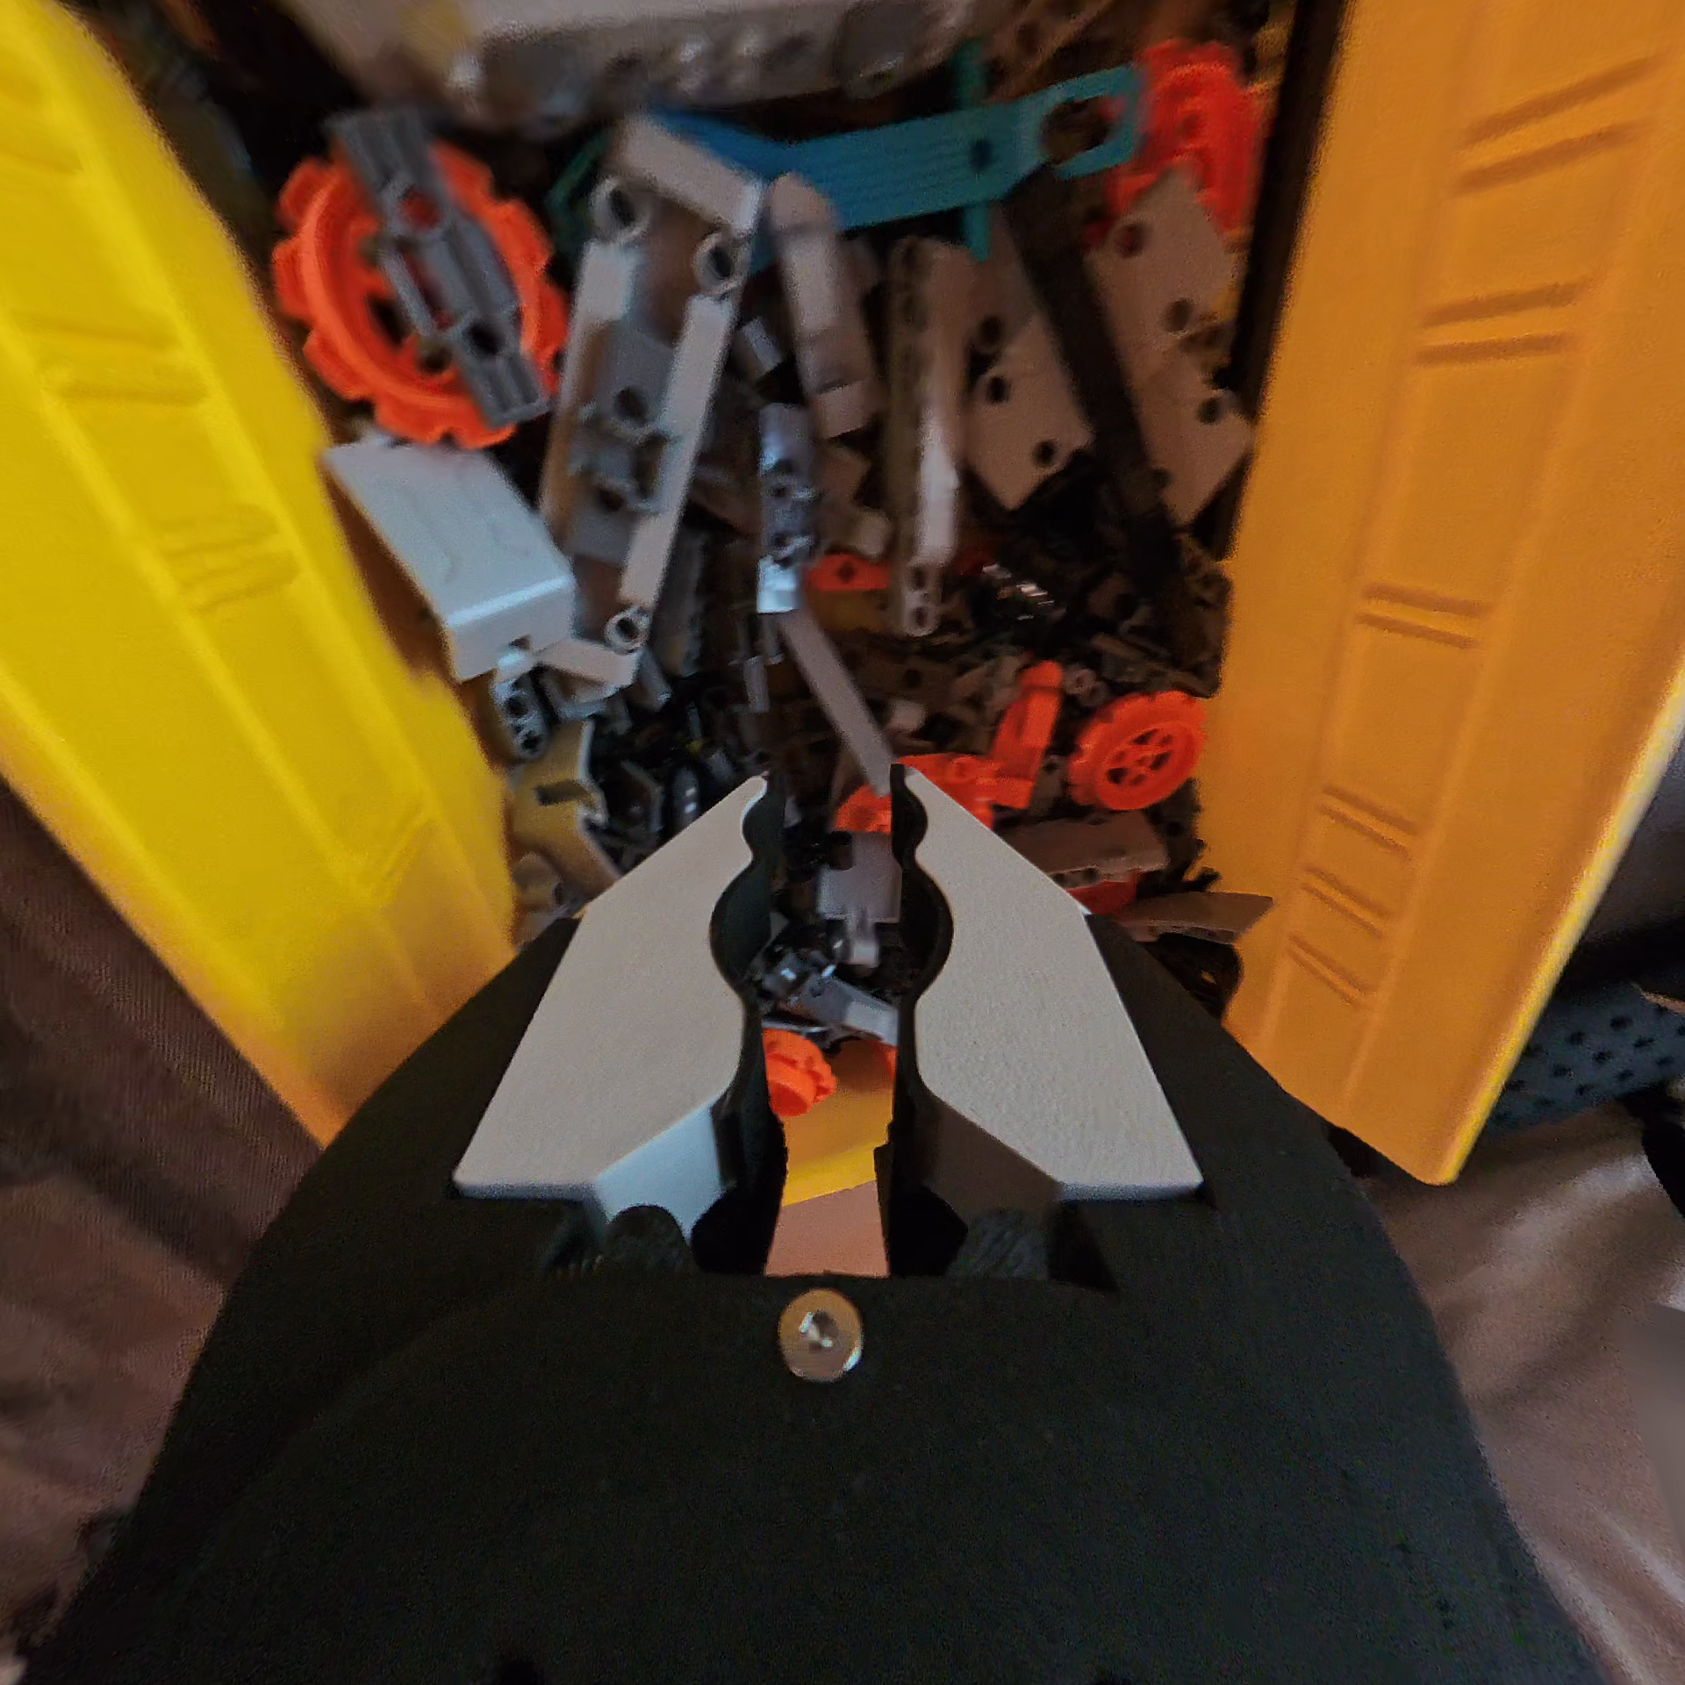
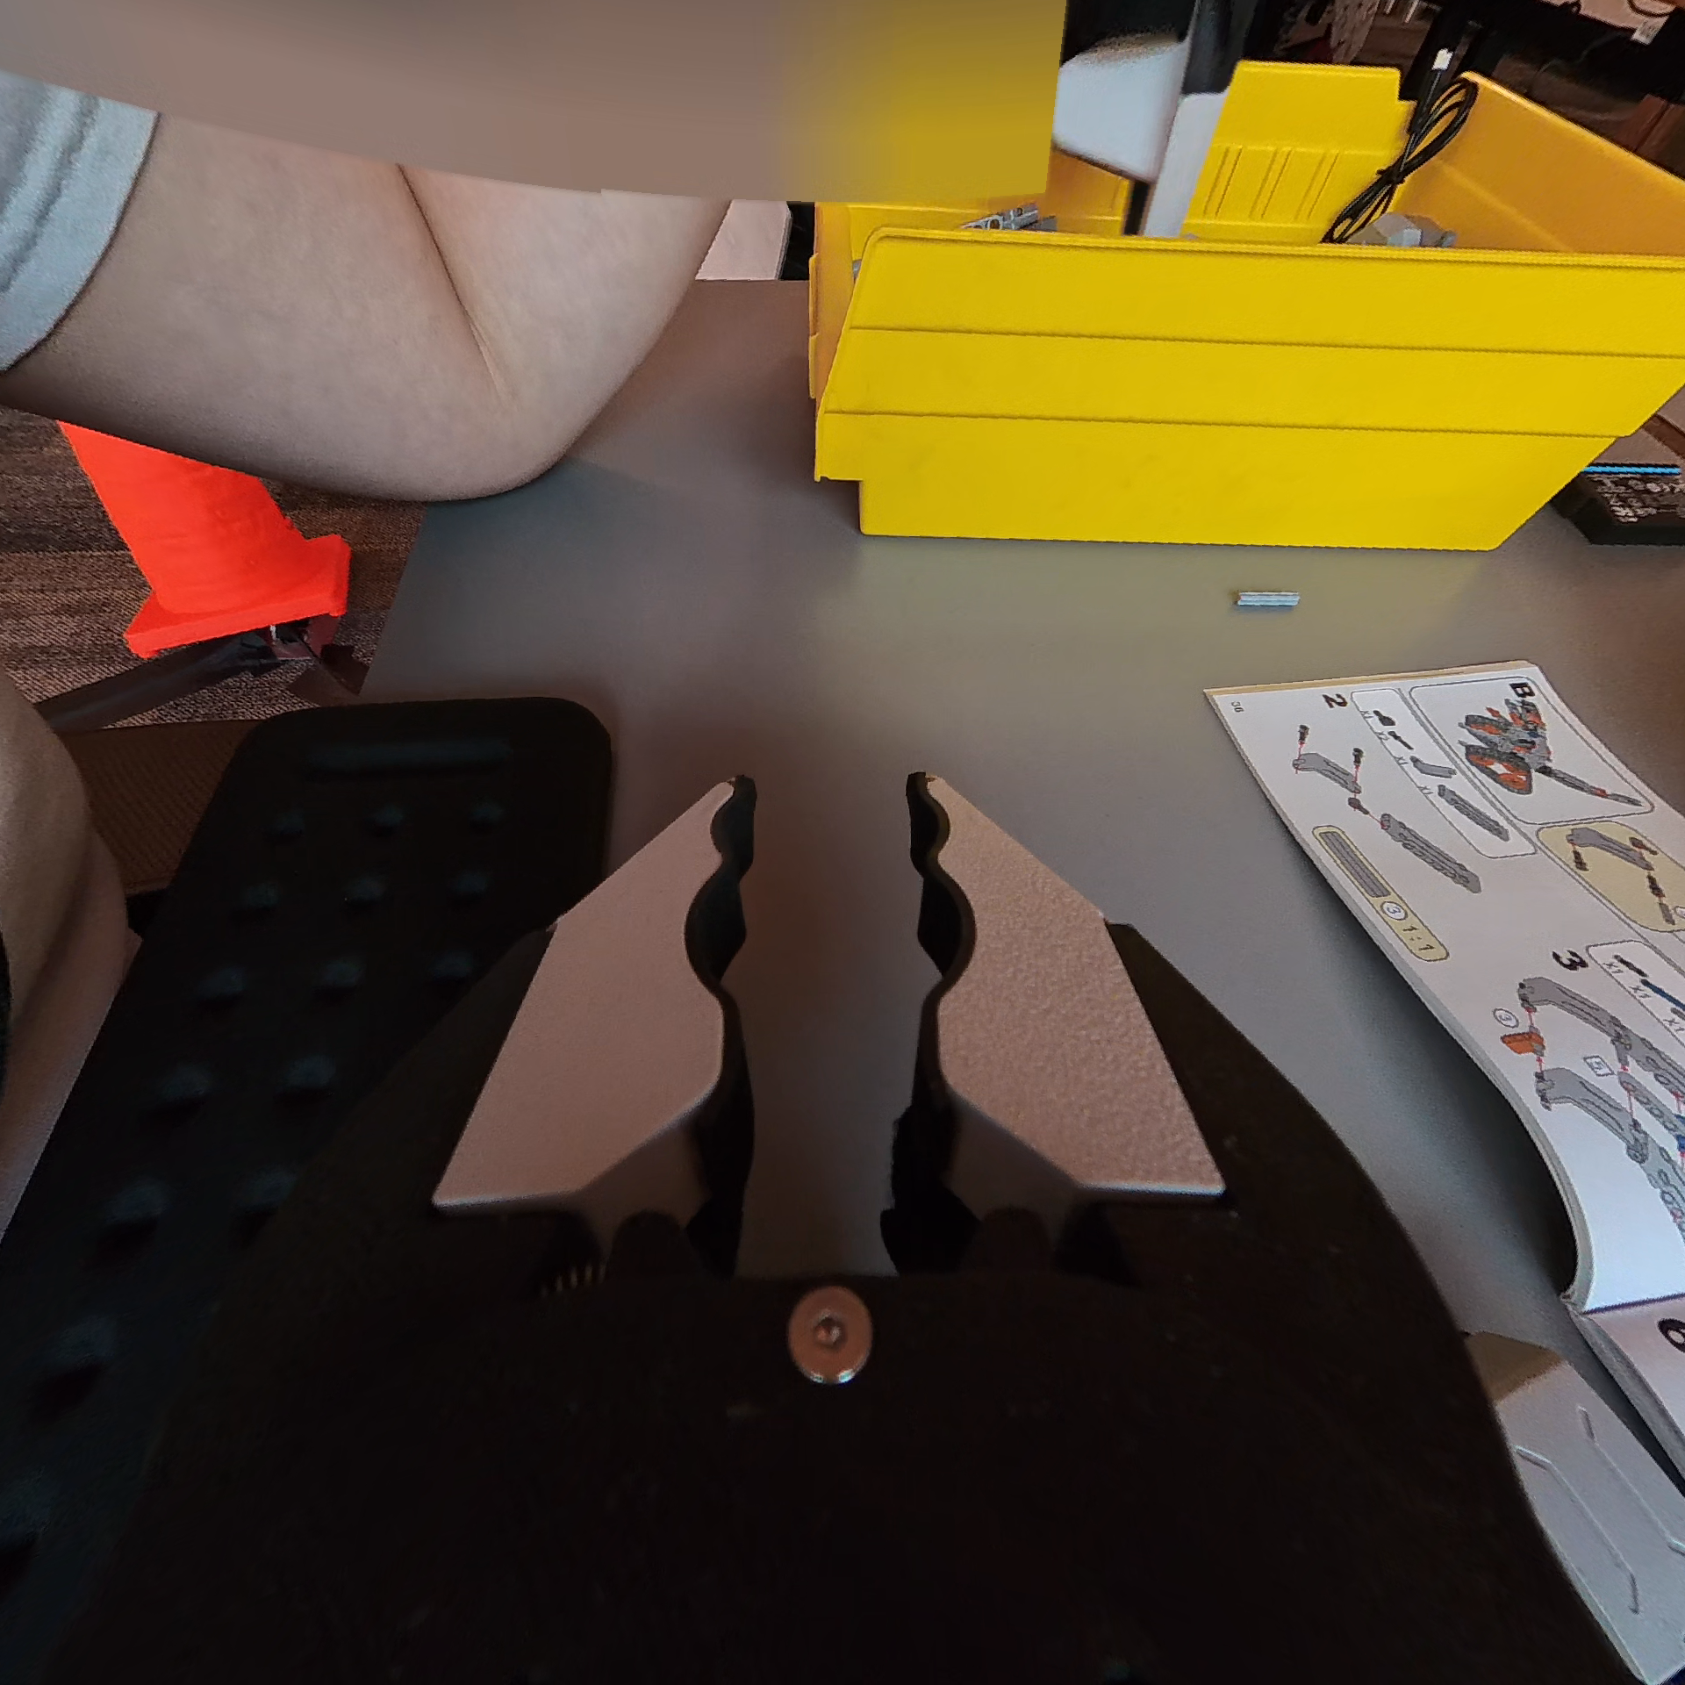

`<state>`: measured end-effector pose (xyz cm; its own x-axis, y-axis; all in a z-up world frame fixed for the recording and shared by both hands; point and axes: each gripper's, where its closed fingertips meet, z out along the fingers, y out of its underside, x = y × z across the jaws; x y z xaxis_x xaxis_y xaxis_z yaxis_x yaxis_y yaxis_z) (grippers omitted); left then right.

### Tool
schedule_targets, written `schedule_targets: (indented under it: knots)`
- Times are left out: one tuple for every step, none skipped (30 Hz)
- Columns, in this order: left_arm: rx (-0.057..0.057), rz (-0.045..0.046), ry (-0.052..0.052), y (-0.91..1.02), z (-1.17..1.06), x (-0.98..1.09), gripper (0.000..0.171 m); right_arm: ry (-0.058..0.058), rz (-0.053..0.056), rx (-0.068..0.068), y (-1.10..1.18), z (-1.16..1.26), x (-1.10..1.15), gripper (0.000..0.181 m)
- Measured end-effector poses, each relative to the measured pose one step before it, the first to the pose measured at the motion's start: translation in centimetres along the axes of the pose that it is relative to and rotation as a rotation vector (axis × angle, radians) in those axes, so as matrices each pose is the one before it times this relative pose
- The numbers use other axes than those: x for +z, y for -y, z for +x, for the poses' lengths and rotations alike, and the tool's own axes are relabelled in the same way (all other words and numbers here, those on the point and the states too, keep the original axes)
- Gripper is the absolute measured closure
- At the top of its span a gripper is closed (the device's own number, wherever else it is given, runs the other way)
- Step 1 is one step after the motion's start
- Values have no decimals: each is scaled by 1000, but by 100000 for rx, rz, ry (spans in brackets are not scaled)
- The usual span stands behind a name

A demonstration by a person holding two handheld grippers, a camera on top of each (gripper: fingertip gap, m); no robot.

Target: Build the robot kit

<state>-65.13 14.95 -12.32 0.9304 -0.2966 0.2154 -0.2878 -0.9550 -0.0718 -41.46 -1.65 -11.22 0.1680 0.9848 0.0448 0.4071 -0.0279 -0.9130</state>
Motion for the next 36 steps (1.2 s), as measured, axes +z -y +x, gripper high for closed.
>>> schedule_targets:
  knots:
    - [-2995,-2142,2096,-373,-748,226,150,19,-1,27,0,-5,0,148]
    - [-2588,-2207,920,-346,-551,310,150,20,-41,73,-10,10,14,148]
    - [-1983,-1959,130,-260,-380,324,150,66,-64,36,-18,-12,0,148]
    - [-1420,-1588,-224,-165,-252,302,150,-15,-96,-14,-18,1,6,147]
    - [-924,-1088,-314,-75,-155,237,151,-22,-45,-97,-2,-2,4,148]
    - [-522,-514,-196,35,-92,174,152,-61,-39,-79,-6,4,-4,148]
    - [-350,-127,124,99,-72,113,152,-42,24,-48,12,10,-2,148]
    - [-446,-236,525,56,-100,80,155,-4,17,7,-2,2,-8,148]
    - [-515,-481,1014,8,-129,69,157,-2,-9,5,4,2,-14,148]
    - [-487,-564,1574,13,-181,67,157,-64,27,-51,13,13,-2,148]
    - [-517,-535,1749,28,-206,86,159,-49,53,-80,21,5,-15,148]
    - [-522,-543,1115,64,-94,107,159,-16,37,-37,10,-3,-12,148]
    - [-245,-660,448,75,43,155,159,25,7,-11,10,-2,-4,148]
    - [250,-841,402,45,73,179,159,14,-1,-34,9,-9,-6,148]
    - [585,-943,559,41,66,184,159,33,-62,-58,-5,-12,3,148]
    - [384,-483,344,79,77,102,158,33,-82,-91,-8,-10,1,148]
    - [110,256,458,114,39,-18,159,-10,-50,-133,6,-10,-2,148]
    - [421,324,320,59,30,-28,162,-103,0,-207,9,10,-8,147]
    - [847,44,356,-7,-1,-34,164,-122,-41,-208,3,3,-12,147]
    - [841,124,841,-33,-88,-59,168,-56,-104,-133,-11,6,0,148]
    - [447,671,520,29,-75,-136,169,10,-51,-124,2,-12,-11,148]
    - [145,1296,-807,97,134,-203,169,-23,41,-147,18,-17,2,148]
    - [219,1550,-1269,123,204,-236,169,0,-34,-160,-1,-10,3,148]
    - [314,1360,-667,83,120,-237,169,48,-203,-123,-30,-16,28,148]
    - [245,1011,-520,31,102,-202,169,72,-249,-95,-36,-11,27,148]
    - [236,829,-1047,21,180,-176,169,28,-152,-110,-31,-20,12,147]
    - [330,858,-1224,20,212,-163,169,25,-38,-171,3,-24,10,147]
    - [408,861,-869,35,169,-171,169,-30,-75,-176,2,-8,18,147]
    - [384,806,-584,32,141,-163,169,-69,-110,-181,-20,0,2,148]
    - [301,739,-606,27,159,-156,169,-53,-153,-138,-18,2,18,147]
    - [339,706,-773,48,194,-146,169,34,-206,-62,-38,-5,12,148]
    - [489,742,-785,62,217,-148,169,35,-136,-71,-15,-15,20,148]
    - [710,849,-894,103,274,-129,169,0,-116,-111,-26,-7,16,148]
    - [1346,1103,-2144,164,498,-123,169,10,-150,-116,-21,-7,10,148]
    - [2261,1650,-4036,294,853,-91,169,34,-170,-116,-29,-13,21,148]
    - [2355,1760,-4123,338,883,-69,160,63,-181,-112,-39,-18,25,148]
